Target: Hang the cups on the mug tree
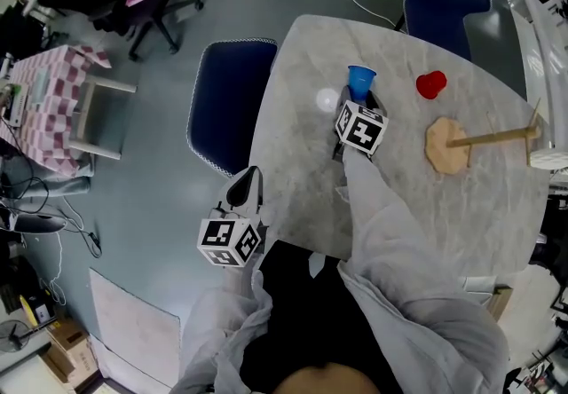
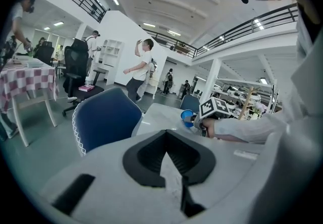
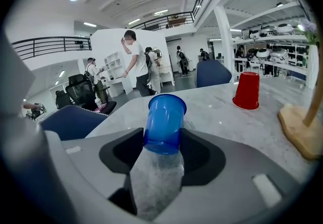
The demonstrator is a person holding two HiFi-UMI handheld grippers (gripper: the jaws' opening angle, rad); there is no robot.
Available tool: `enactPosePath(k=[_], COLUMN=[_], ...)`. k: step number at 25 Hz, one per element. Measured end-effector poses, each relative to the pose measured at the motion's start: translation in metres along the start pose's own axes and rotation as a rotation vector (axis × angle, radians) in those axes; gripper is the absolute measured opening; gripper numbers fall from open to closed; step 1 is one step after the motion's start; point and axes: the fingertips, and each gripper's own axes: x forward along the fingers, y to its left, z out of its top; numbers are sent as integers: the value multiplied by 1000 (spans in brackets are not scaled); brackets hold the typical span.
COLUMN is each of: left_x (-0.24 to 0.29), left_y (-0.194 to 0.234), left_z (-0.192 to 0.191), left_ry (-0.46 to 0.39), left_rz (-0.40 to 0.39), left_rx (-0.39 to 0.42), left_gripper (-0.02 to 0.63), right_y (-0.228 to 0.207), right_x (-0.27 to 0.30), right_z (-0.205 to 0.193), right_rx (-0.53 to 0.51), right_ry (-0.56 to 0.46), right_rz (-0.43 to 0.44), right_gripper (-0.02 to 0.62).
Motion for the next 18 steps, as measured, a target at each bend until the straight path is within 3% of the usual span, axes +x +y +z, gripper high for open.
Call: enactPosePath(k=[8, 18], left_x=[-4, -19], left_y=[-18, -49], left_z=[8, 33], left_ry=[-17, -51], left_rz=[-39, -142], left_rx=[28, 98], left_gripper=[3, 3], right_y=[-3, -2], right_x=[-32, -123], right_z=[16, 45], right_rx=[-11, -27], right_ry=[-40, -131], right_rz=[48, 118], right_gripper=[235, 235])
